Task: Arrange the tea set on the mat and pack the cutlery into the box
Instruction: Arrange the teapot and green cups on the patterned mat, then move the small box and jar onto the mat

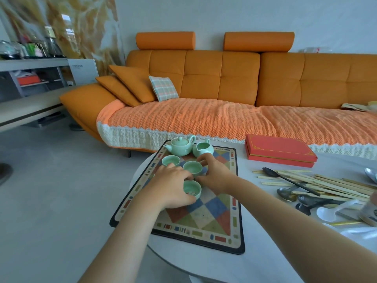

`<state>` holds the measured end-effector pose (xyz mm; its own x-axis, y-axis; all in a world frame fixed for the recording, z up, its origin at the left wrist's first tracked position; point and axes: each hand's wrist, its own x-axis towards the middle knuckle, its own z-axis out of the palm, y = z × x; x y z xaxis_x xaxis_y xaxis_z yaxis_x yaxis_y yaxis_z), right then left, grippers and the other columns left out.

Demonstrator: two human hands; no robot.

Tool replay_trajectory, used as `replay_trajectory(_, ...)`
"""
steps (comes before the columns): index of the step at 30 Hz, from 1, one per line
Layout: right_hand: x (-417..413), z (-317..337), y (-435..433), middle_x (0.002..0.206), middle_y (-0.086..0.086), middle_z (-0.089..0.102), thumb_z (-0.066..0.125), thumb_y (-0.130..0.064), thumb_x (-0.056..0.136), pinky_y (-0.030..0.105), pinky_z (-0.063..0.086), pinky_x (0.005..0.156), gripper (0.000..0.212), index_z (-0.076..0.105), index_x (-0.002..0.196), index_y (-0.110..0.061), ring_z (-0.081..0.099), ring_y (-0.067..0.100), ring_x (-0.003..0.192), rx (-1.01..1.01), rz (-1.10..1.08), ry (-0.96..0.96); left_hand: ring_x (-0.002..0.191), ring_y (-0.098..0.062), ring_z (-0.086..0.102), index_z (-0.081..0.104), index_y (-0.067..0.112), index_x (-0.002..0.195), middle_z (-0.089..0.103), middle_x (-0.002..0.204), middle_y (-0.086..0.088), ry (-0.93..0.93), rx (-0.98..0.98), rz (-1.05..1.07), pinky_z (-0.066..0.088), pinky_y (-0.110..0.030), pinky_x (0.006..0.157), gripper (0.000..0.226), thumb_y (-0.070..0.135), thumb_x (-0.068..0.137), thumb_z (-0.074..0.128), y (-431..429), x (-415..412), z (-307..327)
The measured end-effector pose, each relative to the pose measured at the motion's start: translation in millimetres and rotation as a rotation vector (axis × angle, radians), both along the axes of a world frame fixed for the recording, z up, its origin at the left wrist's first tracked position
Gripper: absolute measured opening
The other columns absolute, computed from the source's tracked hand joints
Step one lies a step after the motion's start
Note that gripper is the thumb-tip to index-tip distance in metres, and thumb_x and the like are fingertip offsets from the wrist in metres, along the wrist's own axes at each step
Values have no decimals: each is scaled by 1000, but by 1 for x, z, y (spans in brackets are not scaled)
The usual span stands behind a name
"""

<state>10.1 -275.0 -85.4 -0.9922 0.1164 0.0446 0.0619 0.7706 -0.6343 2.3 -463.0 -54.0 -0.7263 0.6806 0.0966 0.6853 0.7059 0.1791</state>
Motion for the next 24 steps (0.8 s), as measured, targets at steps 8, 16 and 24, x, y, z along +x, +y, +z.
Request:
replay_trajectory(8,-7,-1,-8,119,-6,57,74,-51,78,31,48,79,64,40,127,-28,60,14,94,33,-3,40,129,-20,32,51,34,130,47,131,7,25,-114,40,26,-36,108,64,61,73,61,-3,-3,3)
replay_trajectory(16,52,27,40,117,-8,56,63,-34,89,24,43,70,45,46,131,-29,55,7,82,105,-38,105,108,-7,47,55,37,124,54,110,19,-88,282,19,41,-31,91,45,59,85,54,42,13,26)
replay_trajectory(24,148,49,141,106,-12,62,63,-26,88,27,42,74,22,64,109,-31,54,6,80,254,-242,180,92,-9,57,56,29,124,56,105,13,-231,436,-133,50,-33,81,35,38,91,59,160,68,21)
